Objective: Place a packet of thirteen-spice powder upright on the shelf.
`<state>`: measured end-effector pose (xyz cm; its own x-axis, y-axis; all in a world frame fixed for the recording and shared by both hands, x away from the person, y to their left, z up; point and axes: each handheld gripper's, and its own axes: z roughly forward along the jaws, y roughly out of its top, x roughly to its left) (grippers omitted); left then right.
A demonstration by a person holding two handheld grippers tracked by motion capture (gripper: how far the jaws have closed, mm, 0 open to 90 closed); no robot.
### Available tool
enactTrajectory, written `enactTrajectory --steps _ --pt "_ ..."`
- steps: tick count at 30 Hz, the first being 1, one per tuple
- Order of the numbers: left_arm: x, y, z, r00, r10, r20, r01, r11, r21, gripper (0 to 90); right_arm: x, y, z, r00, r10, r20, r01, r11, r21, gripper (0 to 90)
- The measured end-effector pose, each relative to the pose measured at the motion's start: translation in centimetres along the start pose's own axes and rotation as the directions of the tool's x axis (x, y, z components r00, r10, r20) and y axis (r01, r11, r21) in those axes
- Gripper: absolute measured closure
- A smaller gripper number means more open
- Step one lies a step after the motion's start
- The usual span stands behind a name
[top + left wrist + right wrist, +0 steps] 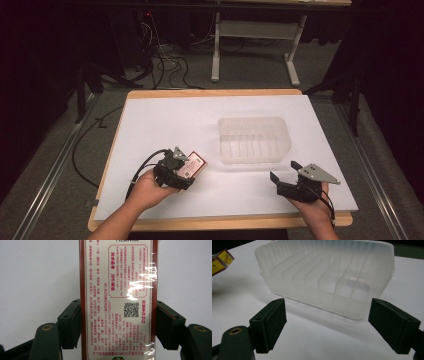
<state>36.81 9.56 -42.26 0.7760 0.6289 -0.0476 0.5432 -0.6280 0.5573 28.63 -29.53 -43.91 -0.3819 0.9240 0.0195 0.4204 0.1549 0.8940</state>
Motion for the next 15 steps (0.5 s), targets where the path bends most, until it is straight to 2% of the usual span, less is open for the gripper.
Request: enactTrajectory --steps 4,8,12,15 --pt "-0.4 -0.3 -0.4 1.0000 -0.002 -0.010 0.001 0.9988 -0.050 32.5 0.0 0.0 0.0 1.0000 0.002 0.000 -0.002 1.000 0.000 15.2" --pt "-0.9 -0.5 -0.7 0.9998 -0.010 -0.017 0.008 0.9941 -0.108 32.5 0.0 0.0 0.0 1.0000 0.000 -0.001 0.000 1.000 0.001 15.2" --pt "-1.6 -0.7 -0.8 0.9994 -0.010 -0.033 0.005 0.9862 -0.165 32.5 0.0 0.0 0.0 1.0000 0.001 -0.001 -0.001 1.000 0.002 15.2" --pt "-1.9 -0.8 -0.7 0.9994 -0.023 -0.025 0.017 0.9795 -0.201 32.5 0.0 0.0 0.1 1.0000 0.002 0.000 -0.002 1.000 0.004 15.2"
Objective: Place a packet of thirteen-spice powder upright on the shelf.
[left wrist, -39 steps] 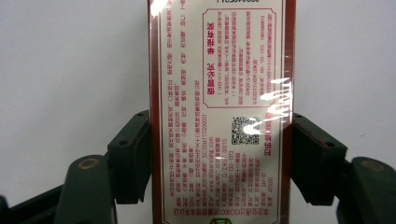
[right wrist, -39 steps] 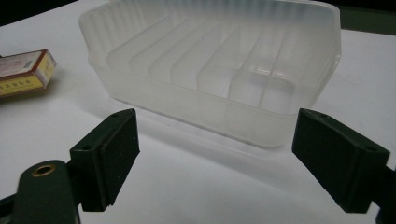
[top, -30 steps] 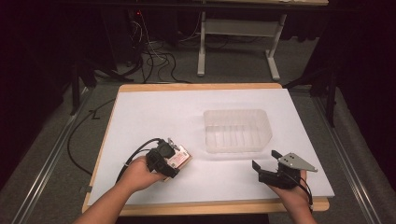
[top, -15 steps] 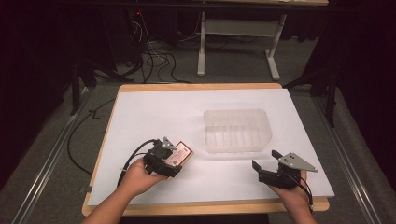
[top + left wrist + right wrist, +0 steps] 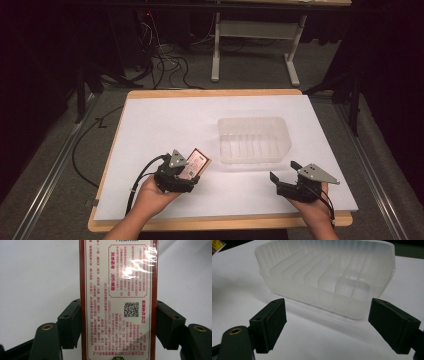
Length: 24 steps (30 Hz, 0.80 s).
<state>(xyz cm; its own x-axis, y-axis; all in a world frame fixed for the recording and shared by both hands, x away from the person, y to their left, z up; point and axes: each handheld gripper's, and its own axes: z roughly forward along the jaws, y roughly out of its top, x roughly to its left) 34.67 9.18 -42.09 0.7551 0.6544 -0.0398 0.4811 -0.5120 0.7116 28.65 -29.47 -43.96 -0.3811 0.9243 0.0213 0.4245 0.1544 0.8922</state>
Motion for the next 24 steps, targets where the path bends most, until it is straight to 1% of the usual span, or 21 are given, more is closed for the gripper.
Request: enactTrajectory --steps 3,6,8,9,11,13,14,15,17,18,21,24 --pt "-0.4 -0.1 0.1 1.0000 -0.008 0.000 0.008 0.9991 -0.042 32.5 0.0 0.0 0.0 1.0000 -0.001 0.000 0.001 1.000 0.001 15.2" --pt "-0.7 -0.2 0.0 0.9995 -0.030 0.003 0.031 0.9949 -0.096 32.5 0.1 0.0 0.0 1.0000 -0.004 0.000 0.004 1.000 -0.002 15.2" --pt "-0.9 -0.4 -0.2 0.9993 -0.037 -0.001 0.036 0.9909 -0.130 32.5 0.1 0.0 0.0 1.0000 -0.001 0.001 0.001 1.000 -0.002 15.2" --pt "-1.1 -0.5 -0.2 0.9991 -0.044 -0.001 0.043 0.9873 -0.153 32.5 0.0 0.0 0.1 1.0000 -0.003 0.001 0.003 1.000 -0.003 15.1" --pt "-1.2 -0.8 -0.4 0.9992 -0.039 -0.009 0.037 0.9837 -0.176 32.5 0.0 0.0 0.0 1.0000 -0.002 0.000 0.002 1.000 -0.004 15.2" --pt "-1.5 -1.2 -0.4 0.9989 -0.045 -0.012 0.042 0.9779 -0.205 32.5 0.0 0.0 0.0 1.0000 -0.002 0.001 0.002 1.000 -0.005 15.1" --pt "-1.6 -1.4 -0.4 0.9987 -0.049 -0.009 0.046 0.9757 -0.214 32.5 0.0 0.0 0.0 1.0000 0.004 0.000 -0.004 1.000 -0.005 15.1" --pt "-1.8 -1.6 -0.5 0.9991 -0.042 -0.008 0.039 0.9745 -0.221 32.5 0.0 0.0 0.0 1.0000 0.005 0.000 -0.005 1.000 -0.005 15.1" --pt "-2.1 -1.8 -0.5 0.9995 -0.023 -0.024 0.017 0.9727 -0.232 32.5 0.0 0.0 0.1 1.0000 0.004 0.000 -0.004 1.000 -0.011 15.0" --pt "-2.2 -1.9 -0.6 0.9994 -0.023 -0.024 0.017 0.9713 -0.237 32.5 0.0 0.1 0.0 1.0000 0.004 0.002 -0.004 1.000 -0.010 15.0" --pt "-2.3 -1.9 -0.8 0.9993 -0.036 -0.013 0.032 0.9662 -0.256 32.5 0.0 0.1 0.0 1.0000 0.000 0.005 0.000 1.000 -0.011 15.0" --pt "-2.2 -1.9 -0.8 0.9989 -0.042 0.018 0.045 0.9668 -0.252 32.5 0.0 0.1 0.0 1.0000 0.001 0.005 -0.001 1.000 -0.012 15.0"
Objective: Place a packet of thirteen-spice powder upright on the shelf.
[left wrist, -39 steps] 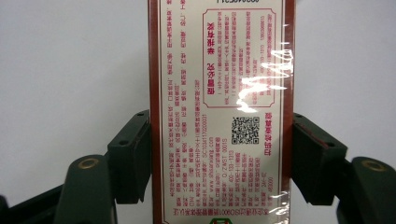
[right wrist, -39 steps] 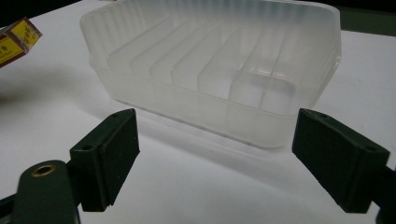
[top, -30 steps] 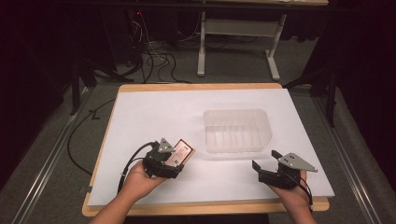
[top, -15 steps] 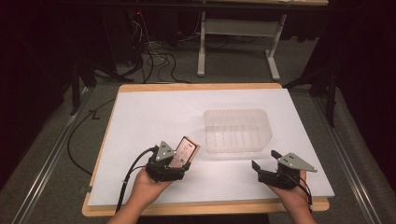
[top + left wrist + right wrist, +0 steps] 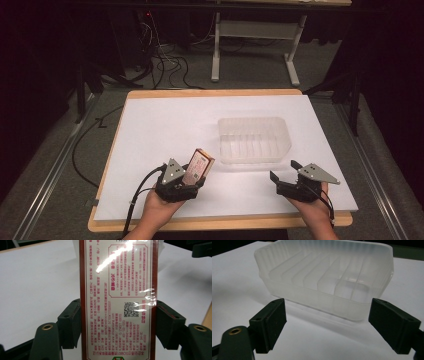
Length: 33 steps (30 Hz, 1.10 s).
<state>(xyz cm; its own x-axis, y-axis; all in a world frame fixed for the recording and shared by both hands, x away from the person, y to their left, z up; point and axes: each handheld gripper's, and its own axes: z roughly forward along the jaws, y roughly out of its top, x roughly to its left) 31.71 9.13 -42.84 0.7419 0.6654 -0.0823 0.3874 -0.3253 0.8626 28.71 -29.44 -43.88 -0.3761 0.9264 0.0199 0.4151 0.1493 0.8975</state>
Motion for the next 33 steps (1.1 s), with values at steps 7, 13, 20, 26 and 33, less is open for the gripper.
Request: enactTrajectory --steps 7,13,20,26,33 --pt "-0.3 -0.1 0.0 0.9998 0.017 -0.009 -0.017 0.9999 -0.001 32.5 0.3 0.2 0.0 0.9999 0.012 -0.007 -0.012 1.000 -0.009 14.8" --pt "-0.9 -0.2 0.5 0.9993 0.038 -0.005 -0.038 0.9993 0.004 32.5 1.3 0.9 0.1 0.9994 0.008 -0.035 -0.009 1.000 -0.026 14.0" --pt "-1.7 -0.1 0.8 0.9988 0.048 -0.004 -0.048 0.9988 -0.009 32.5 3.2 2.0 0.4 0.9964 -0.014 -0.083 0.010 0.999 -0.045 14.6" --pt "-2.2 0.1 1.4 0.9991 0.041 -0.009 -0.041 0.9989 -0.022 32.5 4.9 3.4 1.1 0.9915 -0.034 -0.126 0.026 0.998 -0.064 14.1" --pt "-2.9 0.1 2.2 0.9984 0.055 -0.010 -0.055 0.9984 -0.015 32.5 6.8 4.4 1.6 0.9832 -0.048 -0.176 0.035 0.997 -0.073 13.1"
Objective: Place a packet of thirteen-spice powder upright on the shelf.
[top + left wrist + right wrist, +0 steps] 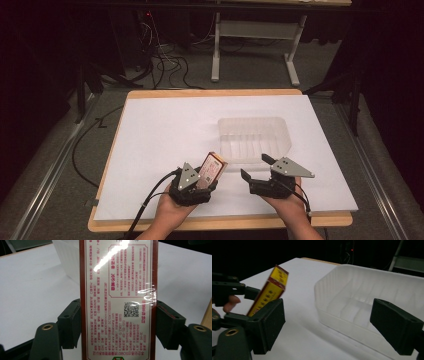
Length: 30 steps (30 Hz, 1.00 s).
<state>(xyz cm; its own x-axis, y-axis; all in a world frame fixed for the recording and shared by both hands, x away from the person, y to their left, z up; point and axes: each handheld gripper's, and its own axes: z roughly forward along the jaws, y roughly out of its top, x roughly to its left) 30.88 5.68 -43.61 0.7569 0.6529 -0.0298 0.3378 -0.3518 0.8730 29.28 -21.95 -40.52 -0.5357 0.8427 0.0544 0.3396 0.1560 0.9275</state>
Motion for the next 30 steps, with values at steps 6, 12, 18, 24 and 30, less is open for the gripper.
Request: enactTrajectory --steps 6,12,18,24,30 --pt "-0.5 0.1 0.5 1.0000 0.007 -0.006 -0.007 1.0000 -0.006 32.5 1.3 0.4 0.7 0.9991 -0.003 -0.043 0.003 1.000 -0.005 13.1" --pt "-1.6 0.2 1.0 0.9997 0.021 0.009 -0.021 0.9997 -0.013 32.5 2.2 0.6 1.3 0.9970 0.009 -0.078 -0.009 1.000 -0.009 13.6" --pt "-2.8 0.3 1.2 0.9993 0.031 0.023 -0.031 0.9993 -0.019 32.5 2.8 0.6 1.9 0.9940 0.017 -0.108 -0.018 1.000 -0.007 16.9" --pt "-3.4 0.3 1.2 0.9991 0.031 0.029 -0.030 0.9990 -0.032 32.4 3.3 0.3 2.1 0.9910 0.034 -0.129 -0.034 0.999 0.004 21.7" --pt "-3.6 0.4 1.1 0.9992 0.029 0.027 -0.028 0.9986 -0.045 32.5 3.3 0.0 2.4 0.9880 0.051 -0.146 -0.050 0.999 0.012 26.6"
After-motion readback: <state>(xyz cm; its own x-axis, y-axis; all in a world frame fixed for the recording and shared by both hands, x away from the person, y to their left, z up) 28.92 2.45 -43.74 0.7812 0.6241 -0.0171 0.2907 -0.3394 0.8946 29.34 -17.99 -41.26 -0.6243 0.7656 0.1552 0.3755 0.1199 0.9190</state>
